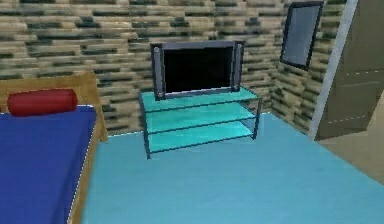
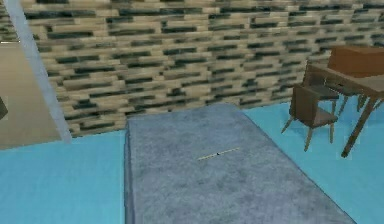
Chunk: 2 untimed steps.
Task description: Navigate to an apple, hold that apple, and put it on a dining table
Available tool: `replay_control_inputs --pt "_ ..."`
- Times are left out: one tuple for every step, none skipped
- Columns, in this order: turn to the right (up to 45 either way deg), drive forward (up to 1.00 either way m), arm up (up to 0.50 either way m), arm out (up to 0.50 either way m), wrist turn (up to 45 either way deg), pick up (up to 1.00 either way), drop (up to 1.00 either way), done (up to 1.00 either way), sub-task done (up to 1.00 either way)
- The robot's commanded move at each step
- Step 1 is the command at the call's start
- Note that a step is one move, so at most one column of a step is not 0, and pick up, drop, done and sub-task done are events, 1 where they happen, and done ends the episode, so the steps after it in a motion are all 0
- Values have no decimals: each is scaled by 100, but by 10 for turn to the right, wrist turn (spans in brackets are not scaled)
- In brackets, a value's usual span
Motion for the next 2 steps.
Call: replay_control_inputs --pt "90 0 0 0 0 0 0 0 0" --pt "0 35 0 0 0 0 0 0 0"
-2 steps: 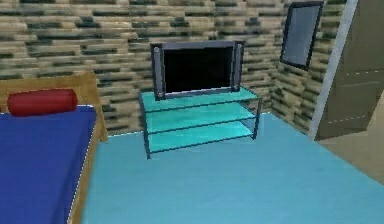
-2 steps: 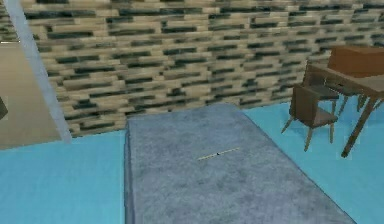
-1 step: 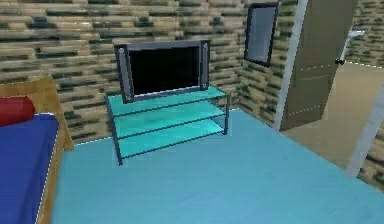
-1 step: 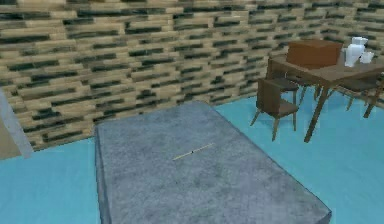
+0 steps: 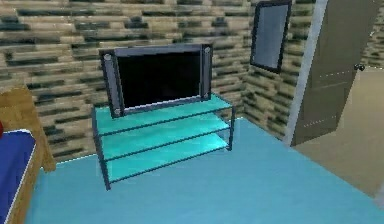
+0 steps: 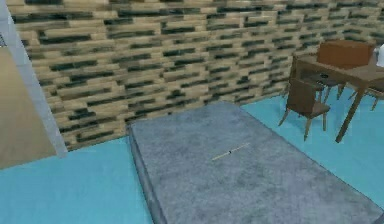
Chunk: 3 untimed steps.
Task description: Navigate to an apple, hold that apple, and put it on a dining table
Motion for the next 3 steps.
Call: replay_control_inputs --pt "360 0 0 0 0 0 0 0 0" --pt "0 100 0 0 0 0 0 0 0" --pt "30 0 0 0 0 0 0 0 0"
